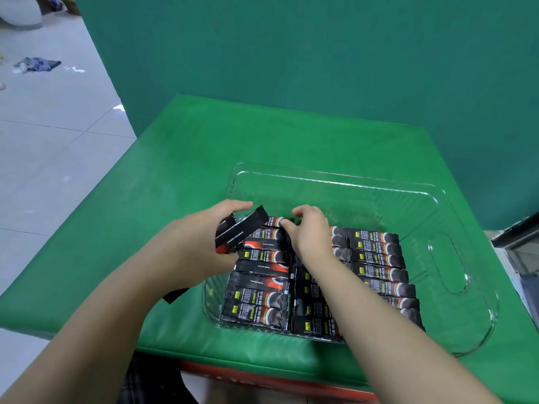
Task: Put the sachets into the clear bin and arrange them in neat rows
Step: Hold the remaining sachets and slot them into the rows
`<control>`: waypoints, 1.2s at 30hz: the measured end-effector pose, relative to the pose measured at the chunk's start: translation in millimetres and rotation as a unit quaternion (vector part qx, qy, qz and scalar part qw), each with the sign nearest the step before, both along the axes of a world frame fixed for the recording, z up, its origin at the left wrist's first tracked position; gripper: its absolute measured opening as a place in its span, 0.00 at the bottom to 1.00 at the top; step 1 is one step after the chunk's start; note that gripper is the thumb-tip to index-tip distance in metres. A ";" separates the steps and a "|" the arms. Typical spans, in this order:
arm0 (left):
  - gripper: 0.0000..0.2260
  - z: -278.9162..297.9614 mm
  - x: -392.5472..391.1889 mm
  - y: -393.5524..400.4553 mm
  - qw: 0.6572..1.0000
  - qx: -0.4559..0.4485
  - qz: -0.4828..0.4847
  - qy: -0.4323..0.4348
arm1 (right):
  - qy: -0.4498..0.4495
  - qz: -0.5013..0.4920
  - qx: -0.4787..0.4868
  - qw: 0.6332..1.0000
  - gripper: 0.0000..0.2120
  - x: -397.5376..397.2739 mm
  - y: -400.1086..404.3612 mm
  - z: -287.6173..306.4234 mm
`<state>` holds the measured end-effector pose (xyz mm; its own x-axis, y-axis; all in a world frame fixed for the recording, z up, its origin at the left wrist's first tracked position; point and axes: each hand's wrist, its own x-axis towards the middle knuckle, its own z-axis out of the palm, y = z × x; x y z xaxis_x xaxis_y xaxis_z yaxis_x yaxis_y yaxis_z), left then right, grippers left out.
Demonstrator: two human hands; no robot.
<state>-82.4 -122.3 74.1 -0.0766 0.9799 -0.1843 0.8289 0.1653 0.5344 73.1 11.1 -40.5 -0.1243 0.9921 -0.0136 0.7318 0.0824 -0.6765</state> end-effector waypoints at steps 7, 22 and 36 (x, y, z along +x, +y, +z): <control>0.32 -0.5 -0.7 0.1 1.000 0.002 0.002 0.001 | -0.218 0.117 0.110 0.963 0.10 3.5 -3.4 -5.7; 0.32 -0.6 -1.3 -0.1 1.000 0.008 -0.007 0.001 | 0.015 0.185 0.137 0.973 0.09 -1.4 -20.9 23.9; 0.33 0.7 0.9 -0.4 1.000 0.007 -0.007 0.025 | 0.390 0.130 -0.092 0.907 0.08 25.1 -57.4 81.4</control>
